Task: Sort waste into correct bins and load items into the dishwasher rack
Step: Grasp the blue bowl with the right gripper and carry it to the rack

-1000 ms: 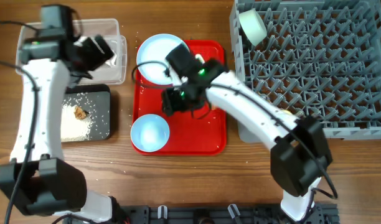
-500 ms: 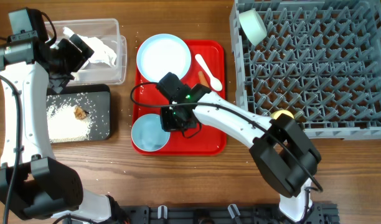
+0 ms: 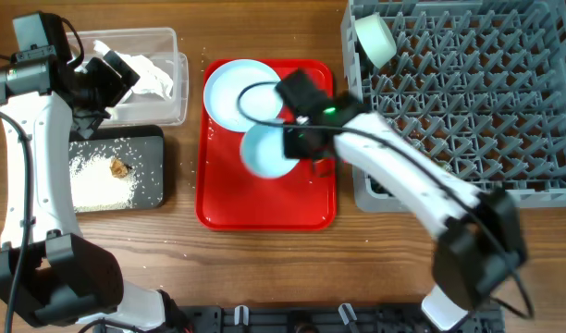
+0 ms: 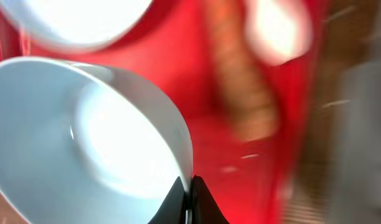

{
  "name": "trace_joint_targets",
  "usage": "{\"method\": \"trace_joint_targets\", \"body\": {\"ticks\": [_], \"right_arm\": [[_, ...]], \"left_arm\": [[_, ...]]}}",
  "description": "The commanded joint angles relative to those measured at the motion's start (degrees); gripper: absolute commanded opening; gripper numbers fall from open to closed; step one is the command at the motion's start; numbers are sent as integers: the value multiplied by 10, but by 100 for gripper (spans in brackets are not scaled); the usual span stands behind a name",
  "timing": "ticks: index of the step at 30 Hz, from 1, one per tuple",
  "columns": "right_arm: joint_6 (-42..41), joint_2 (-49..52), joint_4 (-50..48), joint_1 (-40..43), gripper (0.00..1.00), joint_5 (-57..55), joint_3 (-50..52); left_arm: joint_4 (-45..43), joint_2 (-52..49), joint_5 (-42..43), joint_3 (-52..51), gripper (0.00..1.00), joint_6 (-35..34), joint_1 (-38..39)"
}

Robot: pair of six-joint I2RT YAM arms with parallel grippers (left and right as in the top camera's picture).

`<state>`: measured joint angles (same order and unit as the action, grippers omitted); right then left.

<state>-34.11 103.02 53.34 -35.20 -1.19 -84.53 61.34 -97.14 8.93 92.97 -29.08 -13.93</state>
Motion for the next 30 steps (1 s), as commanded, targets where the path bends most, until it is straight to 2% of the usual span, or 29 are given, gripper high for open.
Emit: {"method": "trace_joint_targets", "body": {"ticks": [1, 4, 6, 11, 17, 20, 24, 30], "right_arm": [[40, -78, 11, 47, 4, -115, -18], [68, -125, 18, 90, 4, -206, -18], [103, -142, 23, 109, 5, -319, -18], [195, -143, 6, 110, 4, -552, -18], [385, -98, -63, 110, 4, -623, -13], [491, -24, -65, 110, 4, -624, -13], [509, 35, -107, 111, 4, -626, -13], [581, 77, -221, 112, 4, -754, -13]], "left_arm": [[0, 10, 7, 9, 100, -6, -1], [0, 10, 7, 9, 100, -6, -1], [0, 10, 7, 9, 100, -6, -1], [0, 10, 7, 9, 100, -6, -1], [0, 10, 7, 9, 100, -6, -1], [0, 10, 7, 9, 100, -6, -1], [0, 10, 7, 9, 100, -6, -1], [0, 10, 7, 9, 100, -6, -1]]}}
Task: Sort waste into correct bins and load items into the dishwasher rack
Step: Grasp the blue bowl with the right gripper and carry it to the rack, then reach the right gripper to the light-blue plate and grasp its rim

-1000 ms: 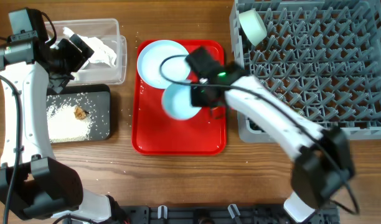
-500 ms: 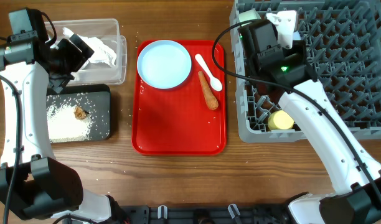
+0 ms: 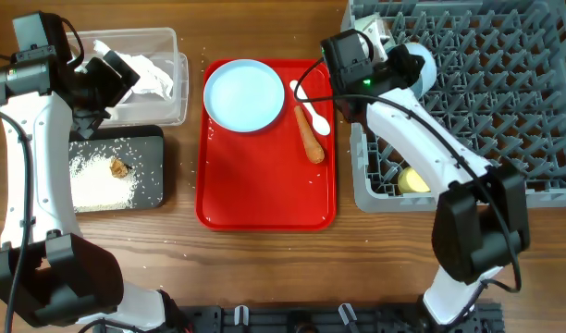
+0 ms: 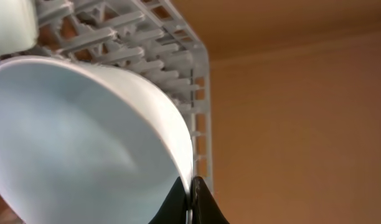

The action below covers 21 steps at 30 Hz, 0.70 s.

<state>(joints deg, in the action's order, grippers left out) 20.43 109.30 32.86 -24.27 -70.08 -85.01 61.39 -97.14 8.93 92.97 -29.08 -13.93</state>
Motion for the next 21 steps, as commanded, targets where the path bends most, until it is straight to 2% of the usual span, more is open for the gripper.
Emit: {"method": "trace_joint_targets", "body": {"ticks": [1, 4, 7, 12, 13, 14, 16, 18, 21], "right_arm": [[35, 15, -16, 2, 4, -64, -7], [36, 16, -4, 1, 4, -42, -7], [28, 16, 45, -11, 5, 36, -6], [14, 16, 49, -29, 4, 60, 12], [15, 16, 50, -30, 14, 59, 12], [18, 16, 57, -34, 36, 59, 12], [25, 16, 63, -49, 51, 59, 11], [25, 16, 62, -69, 62, 59, 11], [25, 16, 62, -106, 72, 59, 11]], "left_arm": [[0, 10, 7, 9, 100, -6, -1], [0, 10, 7, 9, 100, -6, -1], [0, 10, 7, 9, 100, -6, -1], [0, 10, 7, 9, 100, -6, -1], [0, 10, 7, 9, 100, -6, -1], [0, 10, 7, 9, 100, -6, -1], [0, 10, 7, 9, 100, -6, -1], [0, 10, 7, 9, 100, -6, -1], [0, 10, 7, 9, 100, -6, -1]]}}
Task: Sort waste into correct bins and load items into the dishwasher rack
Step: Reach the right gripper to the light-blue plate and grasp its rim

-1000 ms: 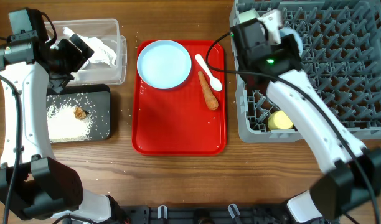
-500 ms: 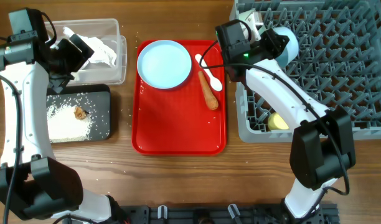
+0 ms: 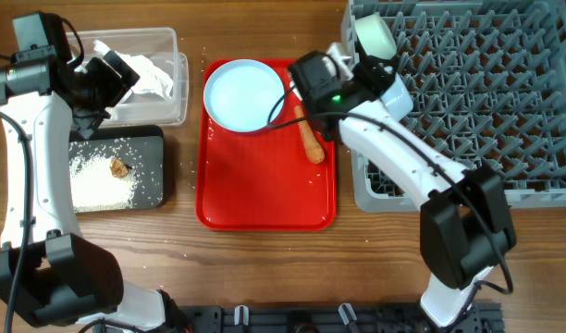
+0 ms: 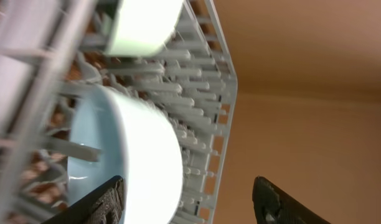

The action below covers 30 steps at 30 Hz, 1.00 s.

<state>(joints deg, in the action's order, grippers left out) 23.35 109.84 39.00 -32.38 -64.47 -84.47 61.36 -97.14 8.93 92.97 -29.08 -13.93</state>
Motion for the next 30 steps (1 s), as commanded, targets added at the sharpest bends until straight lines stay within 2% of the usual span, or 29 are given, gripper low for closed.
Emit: {"method": "trace_joint_targets", "body": {"ticks": [1, 4, 5, 9, 11, 14, 15, 17, 19, 21, 23, 26, 30], "right_arm": [[-4, 10, 0, -35, 78, 3, 6], [-4, 9, -20, -40, 96, 2, 0], [-4, 7, -28, -40, 99, 3, -4], [-7, -44, -101, -43, 100, 33, -19], [-47, -89, -98, -52, 100, 173, -20], [-139, -118, -69, -56, 100, 524, -19], [-203, -118, -56, -56, 100, 628, -19], [-254, -118, -55, -56, 100, 709, -17], [-298, -118, -58, -56, 99, 711, -17], [-355, -118, -75, -56, 84, 699, -9], [-407, -115, -100, -56, 80, 660, -2], [-461, -91, -158, -54, 75, 623, -2], [-534, 23, -231, -38, 73, 624, -3]], "left_arm": [[0, 10, 7, 9, 100, -6, -1], [0, 10, 7, 9, 100, -6, -1], [0, 10, 7, 9, 100, -6, -1], [0, 10, 7, 9, 100, -6, -1], [0, 10, 7, 9, 100, -6, -1], [0, 10, 7, 9, 100, -6, -1], [0, 10, 7, 9, 100, -6, -1], [0, 10, 7, 9, 100, -6, -1], [0, 10, 7, 9, 100, -6, -1], [3, 10, 9, 9, 100, -6, -1], [28, 10, 9, 9, 100, -5, -1], [38, 10, 9, 9, 100, -5, -1], [51, 10, 7, 9, 100, -5, -1]]}}
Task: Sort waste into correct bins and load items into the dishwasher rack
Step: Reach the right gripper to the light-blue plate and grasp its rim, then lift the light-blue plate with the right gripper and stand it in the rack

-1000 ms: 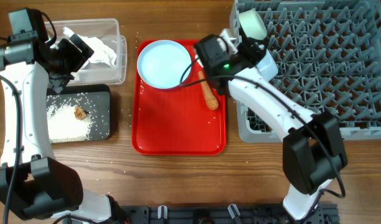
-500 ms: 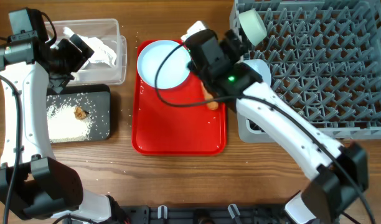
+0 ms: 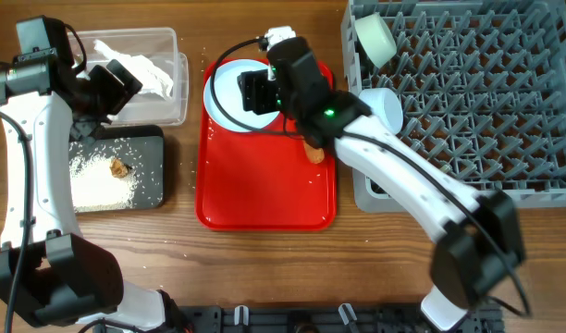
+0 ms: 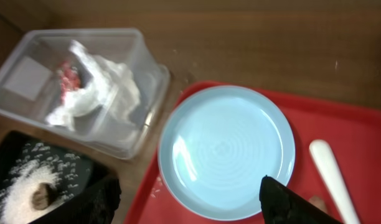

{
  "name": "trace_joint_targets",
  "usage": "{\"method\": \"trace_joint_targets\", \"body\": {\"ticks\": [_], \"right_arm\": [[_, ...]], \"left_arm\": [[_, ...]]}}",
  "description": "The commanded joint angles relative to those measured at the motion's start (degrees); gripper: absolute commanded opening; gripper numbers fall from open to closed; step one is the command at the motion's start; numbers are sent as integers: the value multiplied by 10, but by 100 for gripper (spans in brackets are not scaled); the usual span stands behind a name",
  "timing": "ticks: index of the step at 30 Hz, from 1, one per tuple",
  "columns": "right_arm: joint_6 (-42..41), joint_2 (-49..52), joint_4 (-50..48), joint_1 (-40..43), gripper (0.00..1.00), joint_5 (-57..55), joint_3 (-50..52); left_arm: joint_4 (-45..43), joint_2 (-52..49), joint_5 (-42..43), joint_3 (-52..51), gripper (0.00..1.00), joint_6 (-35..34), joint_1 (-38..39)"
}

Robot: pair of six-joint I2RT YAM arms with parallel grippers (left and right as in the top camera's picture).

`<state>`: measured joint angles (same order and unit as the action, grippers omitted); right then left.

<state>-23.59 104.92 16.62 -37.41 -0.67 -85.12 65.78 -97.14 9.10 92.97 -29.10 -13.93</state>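
A light blue plate (image 4: pixel 226 152) lies at the back of the red tray (image 3: pixel 264 194), with a white spoon (image 4: pixel 330 180) to its right. My right gripper (image 4: pixel 193 205) hovers open above the plate (image 3: pixel 224 92), one finger on each side, holding nothing. A light blue bowl (image 3: pixel 383 106) lies on its side at the left edge of the grey dishwasher rack (image 3: pixel 468 92). An orange-brown food piece (image 3: pixel 311 148) rests on the tray by the arm. My left gripper (image 3: pixel 115 79) hangs over the clear bin (image 3: pixel 163 55); its jaws are unclear.
The clear bin (image 4: pixel 84 87) holds crumpled white tissue. A black tray (image 3: pixel 116 171) with white grains and a brown scrap sits in front of it. A pale cup (image 3: pixel 375 37) stands in the rack's back left corner. The rack borders the red tray on the right.
My right gripper was open at the rack beside the bowl; now it is open over the plate on the red tray. The bowl stays in the rack. The left arm has barely shifted.
First my right gripper was shut on the bowl's rim over the red tray. Then it held the bowl at the rack's left edge. Then it stood open, with the bowl resting among the rack's tines. Now it is above the plate, empty.
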Motion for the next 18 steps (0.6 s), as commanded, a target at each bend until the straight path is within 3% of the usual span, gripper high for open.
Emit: {"method": "trace_joint_targets", "body": {"ticks": [1, 4, 6, 11, 15, 18], "right_arm": [[-89, 100, -7, 19, 68, -12, 4], [-134, 139, -7, 31, 58, -10, 4], [-164, 163, -5, 33, 52, -10, 4], [-201, 198, 14, 33, 46, -6, 4], [-241, 227, 15, 33, 30, 0, 4], [-244, 238, 44, 33, 10, 12, 3]], "left_arm": [[14, 10, 5, 9, 100, -5, -1], [17, 10, 0, 9, 100, 3, 6], [16, 10, -52, 9, 100, 11, 34], [27, 10, -99, 9, 100, 34, 119], [26, 10, -105, 9, 100, 34, 140], [26, 10, -105, 9, 100, 34, 140]]}}
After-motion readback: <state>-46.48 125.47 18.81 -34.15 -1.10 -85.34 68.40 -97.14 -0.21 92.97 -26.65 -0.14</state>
